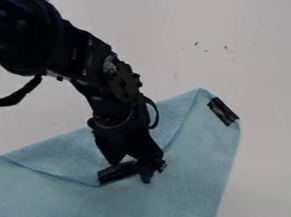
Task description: Unfold the cloth from bottom to top
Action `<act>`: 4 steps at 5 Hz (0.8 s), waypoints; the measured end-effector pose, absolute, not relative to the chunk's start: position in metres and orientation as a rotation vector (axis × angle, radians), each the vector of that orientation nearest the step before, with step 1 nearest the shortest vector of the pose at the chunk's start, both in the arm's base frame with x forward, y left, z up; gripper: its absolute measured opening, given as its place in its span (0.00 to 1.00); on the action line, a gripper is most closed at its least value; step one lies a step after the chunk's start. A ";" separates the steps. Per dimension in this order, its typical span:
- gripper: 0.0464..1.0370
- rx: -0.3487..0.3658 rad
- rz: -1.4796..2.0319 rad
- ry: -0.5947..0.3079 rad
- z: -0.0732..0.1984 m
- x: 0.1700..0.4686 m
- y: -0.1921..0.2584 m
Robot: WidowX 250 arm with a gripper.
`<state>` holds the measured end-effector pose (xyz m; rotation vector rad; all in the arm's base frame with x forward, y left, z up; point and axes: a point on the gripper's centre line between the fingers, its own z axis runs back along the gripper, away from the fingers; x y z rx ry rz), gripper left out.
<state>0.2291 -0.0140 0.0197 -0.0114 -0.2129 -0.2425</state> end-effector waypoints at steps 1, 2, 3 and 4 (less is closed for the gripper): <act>0.79 -0.033 -0.230 -0.208 0.018 0.229 -0.012; 0.52 -0.048 -0.236 -0.210 0.013 0.230 -0.009; 0.24 -0.046 -0.242 -0.203 0.012 0.229 -0.009; 0.08 -0.043 -0.243 -0.204 0.014 0.231 -0.008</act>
